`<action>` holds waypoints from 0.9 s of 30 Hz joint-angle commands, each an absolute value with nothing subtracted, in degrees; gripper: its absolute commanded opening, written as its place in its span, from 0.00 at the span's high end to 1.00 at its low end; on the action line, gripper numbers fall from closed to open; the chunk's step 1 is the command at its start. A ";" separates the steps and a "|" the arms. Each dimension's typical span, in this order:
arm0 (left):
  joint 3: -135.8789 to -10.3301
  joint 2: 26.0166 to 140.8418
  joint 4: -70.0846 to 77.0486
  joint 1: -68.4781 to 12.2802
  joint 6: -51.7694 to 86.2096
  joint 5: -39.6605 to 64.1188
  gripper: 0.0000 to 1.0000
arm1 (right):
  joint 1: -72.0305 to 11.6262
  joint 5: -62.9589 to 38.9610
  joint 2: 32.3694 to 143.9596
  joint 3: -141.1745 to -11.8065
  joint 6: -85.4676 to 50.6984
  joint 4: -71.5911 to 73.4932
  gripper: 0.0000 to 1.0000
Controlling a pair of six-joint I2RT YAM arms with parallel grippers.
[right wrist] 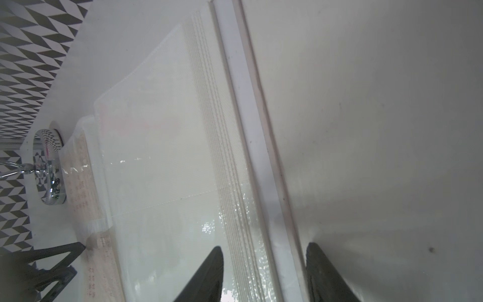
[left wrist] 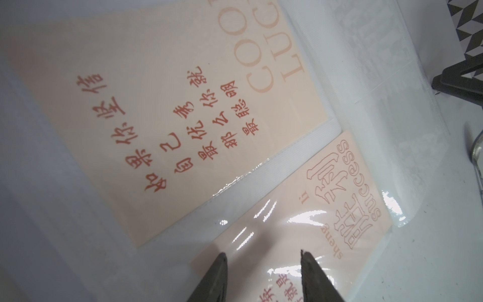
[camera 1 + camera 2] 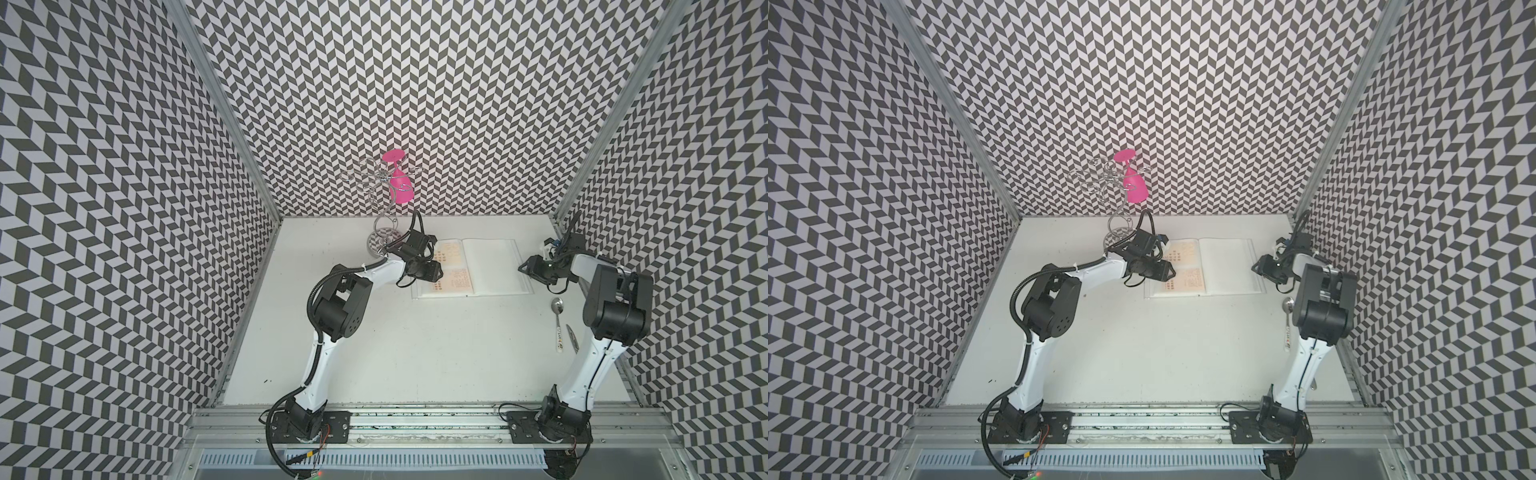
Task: Place the photos into the photo albums
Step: Move the photo album to the center of the board.
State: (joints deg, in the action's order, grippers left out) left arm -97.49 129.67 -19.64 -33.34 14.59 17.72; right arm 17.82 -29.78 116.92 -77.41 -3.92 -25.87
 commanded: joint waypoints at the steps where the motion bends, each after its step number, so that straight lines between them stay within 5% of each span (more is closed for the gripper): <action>1: -95.41 132.29 -20.96 -33.01 14.40 15.78 0.52 | 18.32 -30.72 119.23 -76.77 -1.27 -31.89 0.49; 14: -93.74 134.80 -19.92 -34.27 16.25 16.77 0.53 | 24.05 -47.06 120.40 -76.46 2.45 -32.60 0.57; 27: -84.03 130.21 -15.25 -31.91 20.71 19.95 0.53 | 22.38 -34.76 115.71 -70.91 -2.09 -31.03 0.53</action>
State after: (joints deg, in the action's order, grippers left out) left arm -88.20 127.59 -6.42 -32.56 18.39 20.29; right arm 23.64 -40.60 115.90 -73.38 -1.54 -29.61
